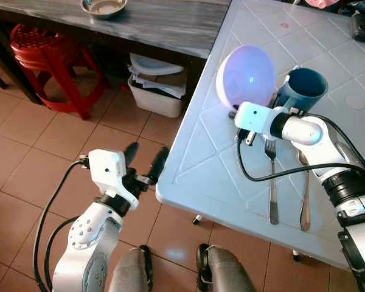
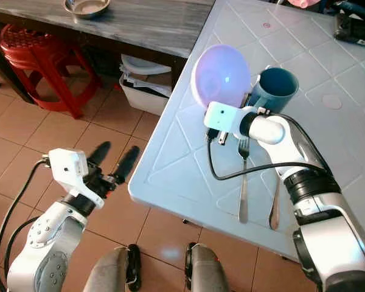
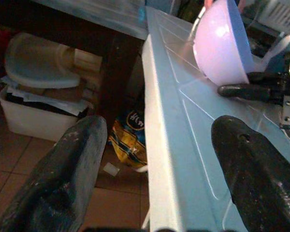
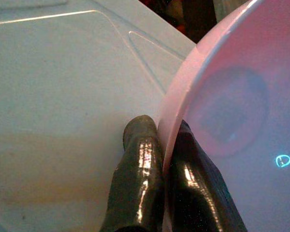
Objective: Setting the table
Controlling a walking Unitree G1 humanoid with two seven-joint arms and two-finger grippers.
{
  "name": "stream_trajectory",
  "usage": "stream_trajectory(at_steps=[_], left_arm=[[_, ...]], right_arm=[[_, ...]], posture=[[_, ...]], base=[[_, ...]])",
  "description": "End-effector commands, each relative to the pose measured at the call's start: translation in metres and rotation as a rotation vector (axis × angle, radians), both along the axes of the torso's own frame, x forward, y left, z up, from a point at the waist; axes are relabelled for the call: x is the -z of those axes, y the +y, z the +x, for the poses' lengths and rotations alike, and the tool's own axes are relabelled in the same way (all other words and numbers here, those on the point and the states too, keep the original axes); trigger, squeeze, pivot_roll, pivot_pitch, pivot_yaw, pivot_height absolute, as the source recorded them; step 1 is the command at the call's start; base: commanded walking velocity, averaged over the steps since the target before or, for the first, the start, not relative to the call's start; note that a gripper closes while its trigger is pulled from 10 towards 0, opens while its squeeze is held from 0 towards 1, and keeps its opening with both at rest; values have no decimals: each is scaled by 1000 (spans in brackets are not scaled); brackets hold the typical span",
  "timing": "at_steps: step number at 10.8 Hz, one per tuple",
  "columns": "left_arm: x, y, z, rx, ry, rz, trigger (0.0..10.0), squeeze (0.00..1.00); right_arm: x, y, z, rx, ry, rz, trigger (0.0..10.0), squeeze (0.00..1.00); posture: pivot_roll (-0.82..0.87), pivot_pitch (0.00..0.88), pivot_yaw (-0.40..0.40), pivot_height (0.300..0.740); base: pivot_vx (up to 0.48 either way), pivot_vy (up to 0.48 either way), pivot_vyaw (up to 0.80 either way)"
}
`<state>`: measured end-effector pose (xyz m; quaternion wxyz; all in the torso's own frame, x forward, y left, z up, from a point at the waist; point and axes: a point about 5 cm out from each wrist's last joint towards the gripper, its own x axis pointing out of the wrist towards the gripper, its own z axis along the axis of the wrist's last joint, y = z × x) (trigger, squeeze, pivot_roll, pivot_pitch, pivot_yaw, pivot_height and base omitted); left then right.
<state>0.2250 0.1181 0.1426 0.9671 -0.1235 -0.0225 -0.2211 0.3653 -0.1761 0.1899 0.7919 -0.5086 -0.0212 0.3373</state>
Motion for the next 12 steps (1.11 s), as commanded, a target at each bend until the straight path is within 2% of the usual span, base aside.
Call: stream_trajectory(at_steps=[1, 3, 4, 6, 9, 12], left_arm=[[1, 2, -1, -27, 1, 45, 10000, 0], [10, 11, 5, -125, 54, 114, 10000, 0], [10, 14, 6, -154, 53, 111, 10000, 0], [11, 17, 8, -185, 69, 89, 10000, 0], [12, 21, 11, -211, 84, 79, 10000, 0], [15, 16, 4, -175, 103, 68, 10000, 0]], right_arm=[[0, -3, 0, 2, -10, -13, 0, 0], [-6, 6, -3, -17, -85, 40, 0, 0], [-5, 16, -10, -43, -110, 86, 0, 0], [2, 22, -21, -47, -131, 156, 0, 0], [6, 33, -40, 6, -200, 325, 0, 0], [8, 41, -49, 35, -221, 389, 0, 0]], posture=[[-12, 250, 0, 740], [-12, 252, -3, 740], [-13, 252, -5, 740], [-13, 251, -5, 740], [-13, 251, -2, 740], [-15, 248, 2, 740]], base=[[0, 0, 0], [0, 0, 0], [0, 0, 0], [0, 142, 0], [0, 480, 0], [0, 480, 0]])
